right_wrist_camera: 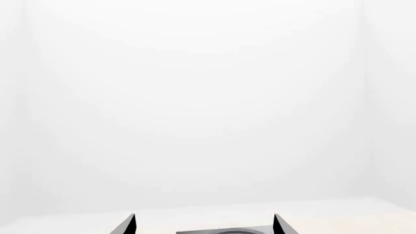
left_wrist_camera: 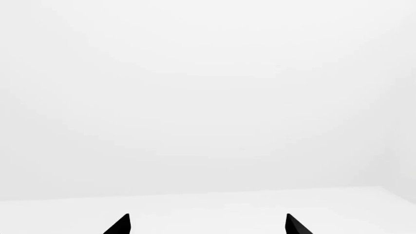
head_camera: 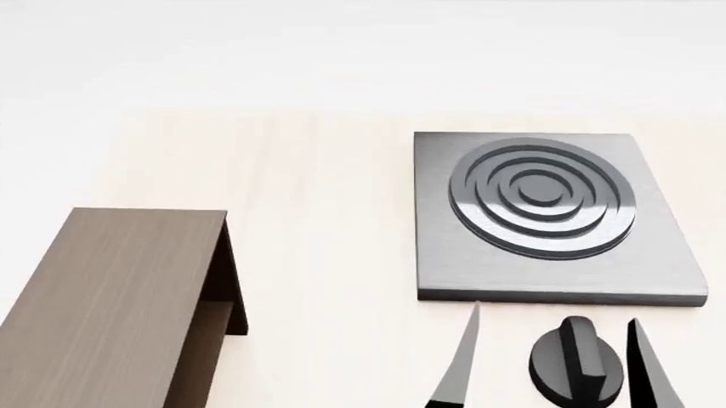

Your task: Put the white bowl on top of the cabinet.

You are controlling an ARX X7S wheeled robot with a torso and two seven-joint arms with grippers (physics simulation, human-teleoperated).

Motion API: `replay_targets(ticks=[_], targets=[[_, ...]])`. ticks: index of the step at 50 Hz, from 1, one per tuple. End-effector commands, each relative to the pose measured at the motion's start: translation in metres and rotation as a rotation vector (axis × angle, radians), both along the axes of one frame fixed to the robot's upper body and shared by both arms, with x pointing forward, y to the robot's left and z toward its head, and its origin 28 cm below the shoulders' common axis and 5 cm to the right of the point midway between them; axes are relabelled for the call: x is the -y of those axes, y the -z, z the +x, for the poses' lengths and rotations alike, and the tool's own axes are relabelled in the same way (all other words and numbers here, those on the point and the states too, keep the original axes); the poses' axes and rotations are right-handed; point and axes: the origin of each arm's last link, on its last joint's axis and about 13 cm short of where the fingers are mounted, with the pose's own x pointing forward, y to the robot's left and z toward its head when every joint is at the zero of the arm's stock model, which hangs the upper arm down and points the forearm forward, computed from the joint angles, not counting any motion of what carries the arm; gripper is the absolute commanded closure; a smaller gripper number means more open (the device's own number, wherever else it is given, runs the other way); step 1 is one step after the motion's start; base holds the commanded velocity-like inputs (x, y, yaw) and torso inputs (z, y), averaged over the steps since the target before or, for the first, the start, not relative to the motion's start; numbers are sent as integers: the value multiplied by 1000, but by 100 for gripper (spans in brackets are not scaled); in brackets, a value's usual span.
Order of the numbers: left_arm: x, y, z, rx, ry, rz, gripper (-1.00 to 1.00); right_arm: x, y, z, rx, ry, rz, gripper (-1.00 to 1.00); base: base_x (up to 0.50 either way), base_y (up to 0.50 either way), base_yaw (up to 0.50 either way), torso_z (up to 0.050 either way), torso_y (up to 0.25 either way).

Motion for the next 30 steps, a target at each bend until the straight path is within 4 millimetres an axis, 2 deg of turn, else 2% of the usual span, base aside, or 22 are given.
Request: replay_targets(ticks=[1,13,30], targets=[[0,1,0,0,0,-2,-100,0,0,0,0,4,3,-100,0,0,0,0,0],[0,1,2,1,4,-5,-100,0,-3,1,-12,17,-1,-100,0,0,0,0,0],[0,2,2,1,7,-10,-100,6,-34,7,-59,78,-8,-100,0,0,0,0,0]])
